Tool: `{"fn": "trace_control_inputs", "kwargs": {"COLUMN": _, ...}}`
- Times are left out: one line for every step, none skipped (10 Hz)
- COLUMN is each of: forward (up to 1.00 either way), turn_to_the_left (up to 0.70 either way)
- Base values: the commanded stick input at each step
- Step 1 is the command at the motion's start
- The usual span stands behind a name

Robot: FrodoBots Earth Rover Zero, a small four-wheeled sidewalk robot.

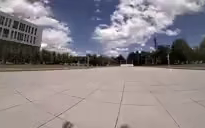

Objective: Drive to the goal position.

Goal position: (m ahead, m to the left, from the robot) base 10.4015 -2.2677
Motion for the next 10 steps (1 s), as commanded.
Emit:
{"fn": "trace_control_inputs", "kwargs": {"forward": 0.7, "turn_to_the_left": 0.0}}
{"fn": "trace_control_inputs", "kwargs": {"forward": 0.7, "turn_to_the_left": 0.0}}
{"fn": "trace_control_inputs", "kwargs": {"forward": 0.7, "turn_to_the_left": 0.0}}
{"fn": "trace_control_inputs", "kwargs": {"forward": 0.7, "turn_to_the_left": 0.0}}
{"fn": "trace_control_inputs", "kwargs": {"forward": 0.7, "turn_to_the_left": 0.0}}
{"fn": "trace_control_inputs", "kwargs": {"forward": 0.7, "turn_to_the_left": 0.0}}
{"fn": "trace_control_inputs", "kwargs": {"forward": 0.7, "turn_to_the_left": 0.0}}
{"fn": "trace_control_inputs", "kwargs": {"forward": 0.7, "turn_to_the_left": 0.0}}
{"fn": "trace_control_inputs", "kwargs": {"forward": 0.7, "turn_to_the_left": 0.0}}
{"fn": "trace_control_inputs", "kwargs": {"forward": 0.69, "turn_to_the_left": 0.0}}
